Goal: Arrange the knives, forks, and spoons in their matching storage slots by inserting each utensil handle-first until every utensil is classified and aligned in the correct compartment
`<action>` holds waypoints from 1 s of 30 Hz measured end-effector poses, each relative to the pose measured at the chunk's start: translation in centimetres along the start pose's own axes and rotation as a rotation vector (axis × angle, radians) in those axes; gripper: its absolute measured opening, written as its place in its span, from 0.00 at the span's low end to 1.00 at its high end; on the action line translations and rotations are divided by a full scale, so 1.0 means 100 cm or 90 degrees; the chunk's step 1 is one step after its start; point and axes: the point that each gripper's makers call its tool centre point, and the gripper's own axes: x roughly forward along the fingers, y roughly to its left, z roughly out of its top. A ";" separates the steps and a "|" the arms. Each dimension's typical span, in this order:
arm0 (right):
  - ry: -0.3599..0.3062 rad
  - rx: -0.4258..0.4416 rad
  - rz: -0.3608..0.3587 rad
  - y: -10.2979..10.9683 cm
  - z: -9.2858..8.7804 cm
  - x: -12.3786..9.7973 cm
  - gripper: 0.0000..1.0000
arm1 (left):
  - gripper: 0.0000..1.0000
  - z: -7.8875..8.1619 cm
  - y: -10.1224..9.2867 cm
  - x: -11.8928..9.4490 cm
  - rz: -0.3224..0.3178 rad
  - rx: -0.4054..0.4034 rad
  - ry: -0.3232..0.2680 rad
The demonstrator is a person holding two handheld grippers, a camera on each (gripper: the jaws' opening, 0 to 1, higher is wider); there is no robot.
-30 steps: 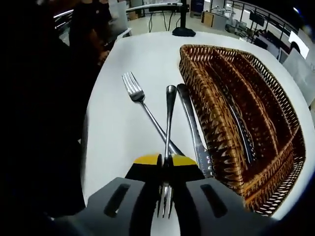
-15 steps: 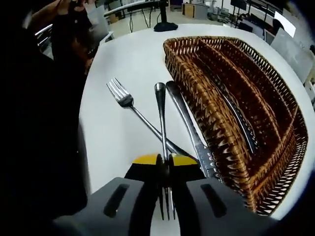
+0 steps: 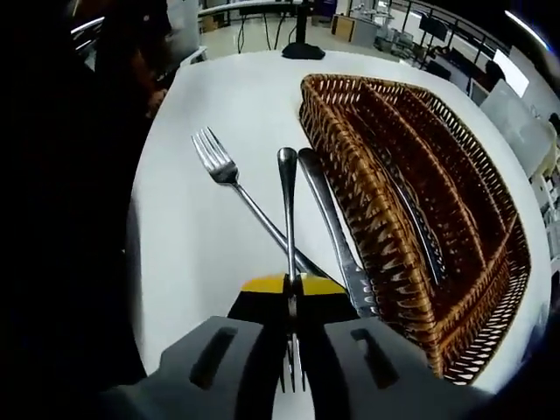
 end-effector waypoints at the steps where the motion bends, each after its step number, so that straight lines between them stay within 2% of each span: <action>1: -0.001 -0.016 -0.004 0.000 0.000 0.000 0.00 | 0.99 0.000 -0.001 -0.001 0.001 -0.001 -0.001; 5: 0.002 -0.005 0.001 -0.002 -0.001 -0.001 0.00 | 0.99 -0.005 -0.005 0.001 -0.002 -0.004 0.004; 15: -0.007 0.002 0.013 0.001 0.001 -0.012 0.00 | 0.99 -0.003 -0.004 0.003 0.000 -0.013 -0.005; 22: -0.035 0.004 0.006 -0.006 0.015 -0.023 0.00 | 0.99 0.002 -0.004 0.008 -0.002 -0.017 -0.015; 30: -0.056 -0.030 -0.001 -0.012 0.031 -0.035 0.00 | 0.99 0.004 -0.004 0.012 -0.008 -0.016 -0.016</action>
